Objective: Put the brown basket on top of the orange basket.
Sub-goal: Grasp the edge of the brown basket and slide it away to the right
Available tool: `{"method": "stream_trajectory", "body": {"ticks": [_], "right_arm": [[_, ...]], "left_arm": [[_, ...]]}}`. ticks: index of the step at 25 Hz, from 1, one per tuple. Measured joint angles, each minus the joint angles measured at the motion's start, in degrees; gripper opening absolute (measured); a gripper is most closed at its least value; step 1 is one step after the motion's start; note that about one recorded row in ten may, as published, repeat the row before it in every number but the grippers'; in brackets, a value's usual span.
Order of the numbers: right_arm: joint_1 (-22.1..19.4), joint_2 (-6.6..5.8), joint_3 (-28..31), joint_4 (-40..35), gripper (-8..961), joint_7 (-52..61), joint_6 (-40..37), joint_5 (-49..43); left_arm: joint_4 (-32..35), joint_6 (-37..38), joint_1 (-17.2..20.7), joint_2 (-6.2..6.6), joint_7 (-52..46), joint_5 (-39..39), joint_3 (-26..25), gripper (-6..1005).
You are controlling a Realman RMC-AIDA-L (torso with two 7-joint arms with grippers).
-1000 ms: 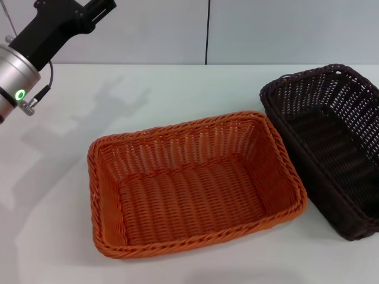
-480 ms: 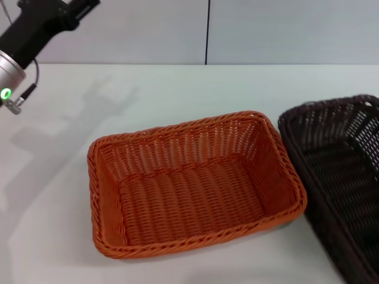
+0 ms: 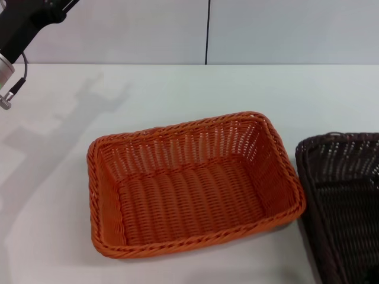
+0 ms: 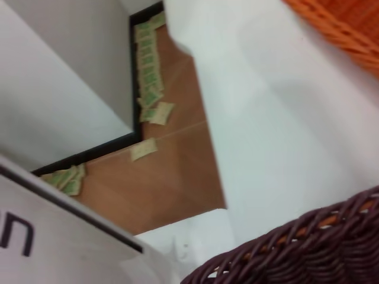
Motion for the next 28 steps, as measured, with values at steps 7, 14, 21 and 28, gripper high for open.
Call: {"method": "stream_trajectory", "body": {"ticks": [7, 14, 21, 28], "right_arm": [[0.6, -0.16, -0.9, 0.5, 625, 0.1, -0.6, 2.7], [4.1, -2.73, 4.6, -0.4, 627, 0.6, 0.1, 6.9], [8.9, -4.56, 13.4, -3.5, 629, 1.0, 7.8, 7.8], [11.9, -6.07, 12.3, -3.1, 632, 3.8, 15.7, 7.8]], "left_arm": [[0.6, -0.1, 0.0, 0.22, 0.4, 0.3, -0.1, 860], [0.3, -1.0, 0.0, 0.14, 0.7, 0.5, -0.1, 860], [0.1, -1.5, 0.4, 0.04, 1.7, 0.6, 0.0, 860], [0.0, -2.3, 0.4, -0.02, 1.7, 0.6, 0.3, 860]]}}
